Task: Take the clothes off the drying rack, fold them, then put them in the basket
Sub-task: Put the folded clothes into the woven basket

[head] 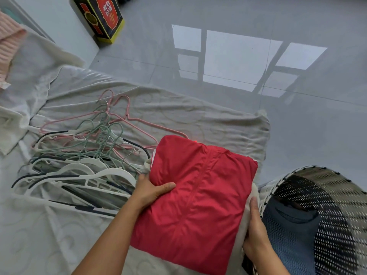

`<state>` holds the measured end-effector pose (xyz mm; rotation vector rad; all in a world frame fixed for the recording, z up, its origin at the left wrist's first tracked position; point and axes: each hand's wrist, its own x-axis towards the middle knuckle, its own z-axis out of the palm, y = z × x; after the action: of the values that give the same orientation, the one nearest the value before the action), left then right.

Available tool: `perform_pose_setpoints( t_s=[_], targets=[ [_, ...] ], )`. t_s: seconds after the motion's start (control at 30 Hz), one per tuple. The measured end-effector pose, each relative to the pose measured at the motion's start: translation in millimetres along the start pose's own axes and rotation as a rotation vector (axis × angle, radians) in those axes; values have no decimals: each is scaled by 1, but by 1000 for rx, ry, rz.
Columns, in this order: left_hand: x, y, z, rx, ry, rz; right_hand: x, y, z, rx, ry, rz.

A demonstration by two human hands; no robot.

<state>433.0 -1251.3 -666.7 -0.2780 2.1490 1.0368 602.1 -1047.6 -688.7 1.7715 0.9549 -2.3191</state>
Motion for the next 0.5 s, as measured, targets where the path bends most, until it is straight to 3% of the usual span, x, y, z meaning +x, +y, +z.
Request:
perform_pose_setpoints(
  t_s=[0.07,0.17,0.3,0.5],
  targets=[
    [-3,-1,3,104,20,45,2,4,0,-76,-99,1],
    [-6,5,5,80,-61,95,9,12,0,-252,-90,-114],
    [3,5,4,23,-40,174,14,4,-1,-272,-139,-24],
    [5,7,11,-205,-56,29,11,-14,-8,-291,-189,-89]
  ],
)
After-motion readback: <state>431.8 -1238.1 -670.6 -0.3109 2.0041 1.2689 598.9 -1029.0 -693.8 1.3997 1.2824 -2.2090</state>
